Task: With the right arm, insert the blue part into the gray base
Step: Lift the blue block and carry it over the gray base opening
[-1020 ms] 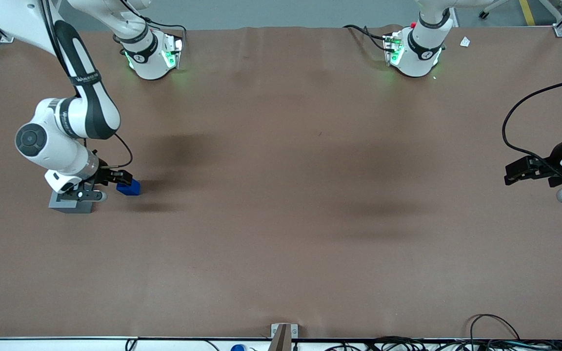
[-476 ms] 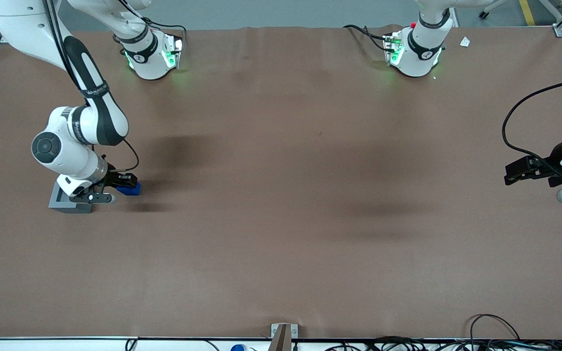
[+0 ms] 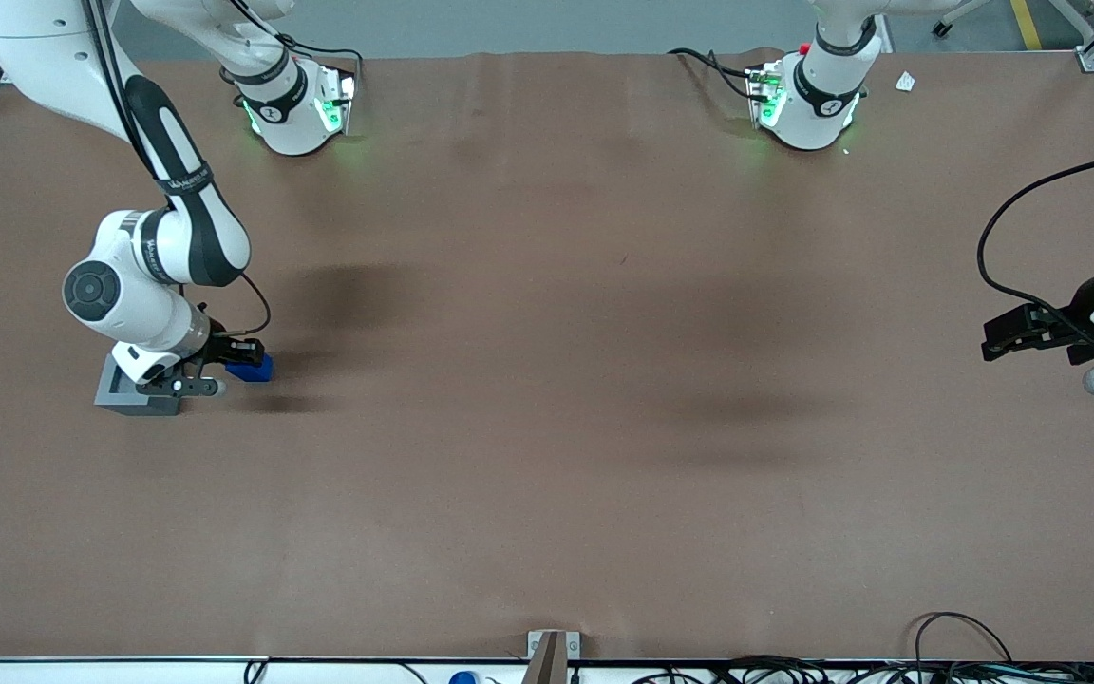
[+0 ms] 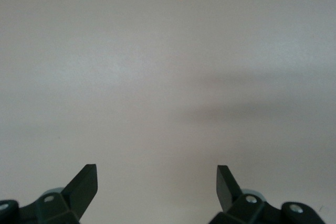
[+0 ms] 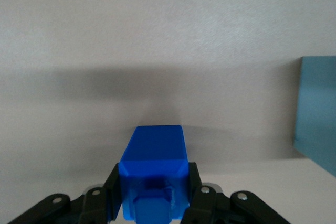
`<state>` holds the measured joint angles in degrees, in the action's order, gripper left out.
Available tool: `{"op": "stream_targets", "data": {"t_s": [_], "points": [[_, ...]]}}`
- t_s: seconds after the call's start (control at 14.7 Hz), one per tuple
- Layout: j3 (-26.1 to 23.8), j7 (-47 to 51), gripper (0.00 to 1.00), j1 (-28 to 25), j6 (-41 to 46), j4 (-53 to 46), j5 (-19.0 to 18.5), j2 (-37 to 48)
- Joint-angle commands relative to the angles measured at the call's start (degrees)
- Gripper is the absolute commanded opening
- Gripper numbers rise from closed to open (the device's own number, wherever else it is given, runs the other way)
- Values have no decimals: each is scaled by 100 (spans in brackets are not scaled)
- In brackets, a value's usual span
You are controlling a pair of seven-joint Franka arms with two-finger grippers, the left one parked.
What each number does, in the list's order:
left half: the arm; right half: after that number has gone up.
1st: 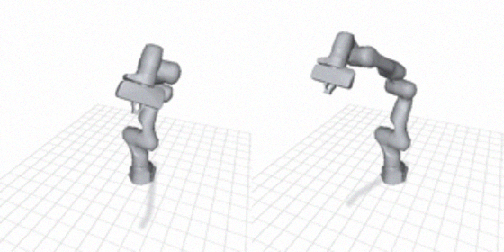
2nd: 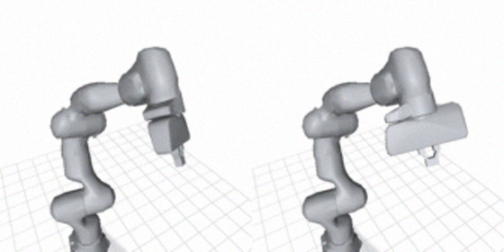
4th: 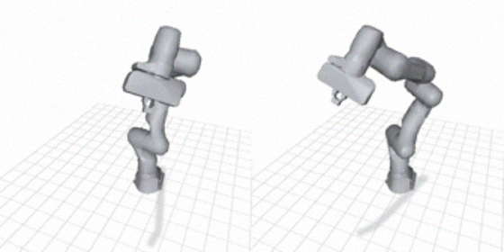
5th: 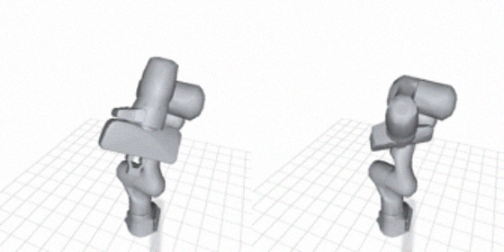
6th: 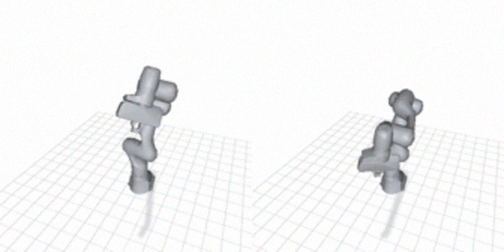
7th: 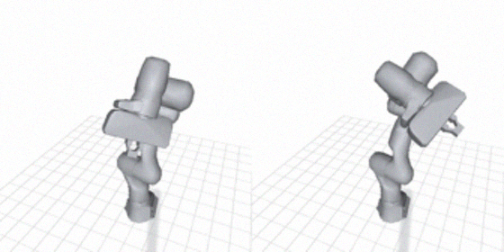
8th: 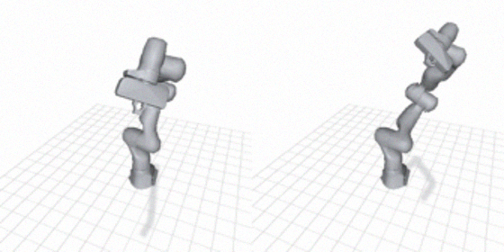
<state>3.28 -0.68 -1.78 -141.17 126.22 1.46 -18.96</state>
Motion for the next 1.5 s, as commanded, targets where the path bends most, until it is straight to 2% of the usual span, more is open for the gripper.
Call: {"op": "stream_targets", "data": {"t_s": [0.0,0.2,0.61,1.02,1.43], "points": [[-20,-82,5,265,552,-420,65,156],[-20,-169,4,493,1090,-1010,57,147],[-20,-977,4,1179,2110,-1960,48,95],[-20,-1646,4,1610,2102,-1952,48,16],[-20,-1655,4,1654,2049,-1961,48,-151]]}}
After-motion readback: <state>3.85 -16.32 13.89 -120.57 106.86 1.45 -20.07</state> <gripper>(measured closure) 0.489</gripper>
